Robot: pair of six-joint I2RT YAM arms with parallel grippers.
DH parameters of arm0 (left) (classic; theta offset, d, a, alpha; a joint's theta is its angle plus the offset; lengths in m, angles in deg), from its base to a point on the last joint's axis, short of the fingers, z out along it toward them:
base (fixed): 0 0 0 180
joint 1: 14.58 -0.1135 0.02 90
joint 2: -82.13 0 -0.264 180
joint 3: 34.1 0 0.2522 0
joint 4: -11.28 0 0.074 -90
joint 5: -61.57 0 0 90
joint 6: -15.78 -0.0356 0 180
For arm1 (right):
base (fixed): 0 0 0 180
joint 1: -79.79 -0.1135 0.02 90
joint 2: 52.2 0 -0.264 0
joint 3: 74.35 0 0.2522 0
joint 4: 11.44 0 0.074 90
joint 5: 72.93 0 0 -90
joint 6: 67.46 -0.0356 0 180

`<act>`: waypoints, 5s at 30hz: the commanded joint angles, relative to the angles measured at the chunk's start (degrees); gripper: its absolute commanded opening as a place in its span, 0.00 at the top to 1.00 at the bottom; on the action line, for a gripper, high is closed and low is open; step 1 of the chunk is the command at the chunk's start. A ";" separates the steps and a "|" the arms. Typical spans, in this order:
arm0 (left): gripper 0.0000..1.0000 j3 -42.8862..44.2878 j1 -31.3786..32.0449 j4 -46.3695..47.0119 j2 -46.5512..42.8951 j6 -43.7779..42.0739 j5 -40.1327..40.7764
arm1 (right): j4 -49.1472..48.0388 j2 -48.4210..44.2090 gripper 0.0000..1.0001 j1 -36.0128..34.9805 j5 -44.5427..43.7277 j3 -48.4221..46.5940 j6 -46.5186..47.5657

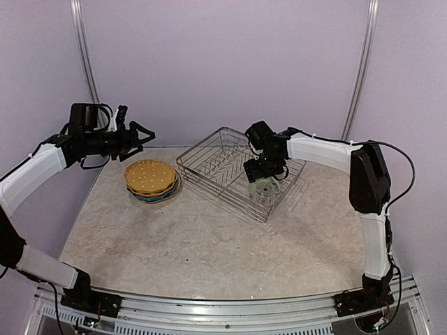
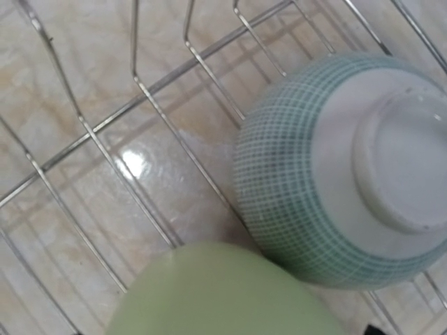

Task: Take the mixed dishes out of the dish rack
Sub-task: Grab the cup from the dish rack, then pass from the right arm to the left, then place the cup at the corner of the board.

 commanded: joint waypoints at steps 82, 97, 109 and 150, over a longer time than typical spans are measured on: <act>0.30 0.02 10.20 13.58 9.71 10.81 -23.81 | -95.40 -1.89 1.00 -9.43 41.75 19.50 -47.12; 0.59 -0.44 9.96 11.24 7.06 7.25 -19.74 | -104.31 -1.06 1.00 -10.14 39.35 22.43 -51.84; 0.93 0.13 9.72 9.38 7.64 5.36 -17.91 | -105.35 -1.87 0.91 -10.11 39.14 24.50 -51.19; 1.00 7.91 -2.76 -24.95 -3.55 3.79 11.66 | -69.35 -21.36 0.00 -6.42 28.26 30.76 -21.34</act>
